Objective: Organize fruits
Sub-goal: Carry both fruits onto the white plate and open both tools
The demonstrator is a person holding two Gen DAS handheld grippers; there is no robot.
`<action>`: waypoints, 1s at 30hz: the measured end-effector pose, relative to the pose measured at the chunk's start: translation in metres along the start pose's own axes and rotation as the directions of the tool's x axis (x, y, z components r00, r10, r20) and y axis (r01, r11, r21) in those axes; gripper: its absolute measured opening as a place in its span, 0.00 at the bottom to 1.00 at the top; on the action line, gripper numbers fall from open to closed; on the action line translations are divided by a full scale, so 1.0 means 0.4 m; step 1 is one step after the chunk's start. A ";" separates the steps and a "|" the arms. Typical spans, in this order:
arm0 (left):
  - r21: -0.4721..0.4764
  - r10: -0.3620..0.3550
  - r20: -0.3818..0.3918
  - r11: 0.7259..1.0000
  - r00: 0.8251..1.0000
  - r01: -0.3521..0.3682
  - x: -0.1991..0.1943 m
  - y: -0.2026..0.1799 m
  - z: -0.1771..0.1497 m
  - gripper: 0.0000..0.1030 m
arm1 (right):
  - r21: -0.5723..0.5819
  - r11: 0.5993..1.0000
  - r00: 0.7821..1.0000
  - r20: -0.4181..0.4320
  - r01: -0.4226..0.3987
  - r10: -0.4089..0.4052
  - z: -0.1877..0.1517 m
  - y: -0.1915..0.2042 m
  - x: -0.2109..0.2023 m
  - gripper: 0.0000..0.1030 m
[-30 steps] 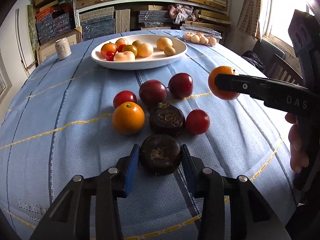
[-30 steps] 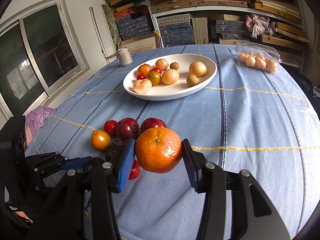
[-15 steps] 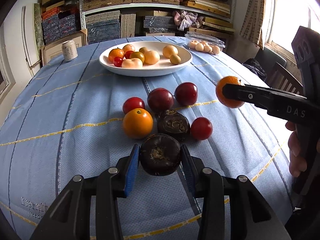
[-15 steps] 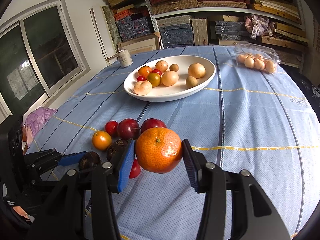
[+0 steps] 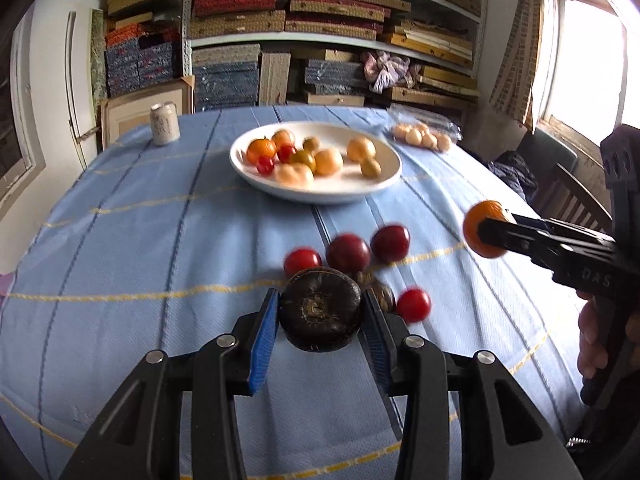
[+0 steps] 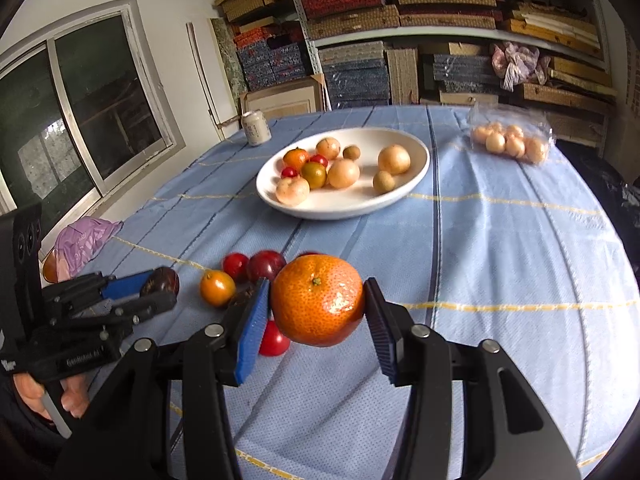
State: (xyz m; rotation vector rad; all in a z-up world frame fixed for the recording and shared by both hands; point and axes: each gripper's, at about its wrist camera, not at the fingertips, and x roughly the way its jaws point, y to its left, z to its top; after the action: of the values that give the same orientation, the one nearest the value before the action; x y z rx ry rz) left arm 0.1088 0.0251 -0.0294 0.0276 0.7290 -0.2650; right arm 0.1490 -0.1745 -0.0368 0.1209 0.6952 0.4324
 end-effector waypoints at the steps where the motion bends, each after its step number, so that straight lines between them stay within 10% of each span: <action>1: -0.004 0.000 0.004 1.000 1.000 0.000 -0.002 0.005 0.017 0.40 | -0.003 1.000 1.000 0.003 0.002 -0.002 0.013 0.000 -0.006 0.45; 14: -0.011 0.049 0.070 0.999 0.996 -0.048 0.065 0.035 0.295 0.40 | -0.042 0.998 0.998 0.040 0.047 -0.046 0.277 -0.046 0.016 0.45; 30: -0.060 0.014 -0.046 0.998 0.999 -0.016 0.378 0.078 0.438 0.40 | -0.028 0.994 0.991 -0.073 0.109 -0.111 0.462 -0.160 0.367 0.45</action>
State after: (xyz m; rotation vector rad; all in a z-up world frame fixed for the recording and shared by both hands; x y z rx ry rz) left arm 0.3392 0.0001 -0.0005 -0.0181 0.7819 -0.2284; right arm 0.3902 -0.1639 0.0013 0.0441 0.7658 0.3404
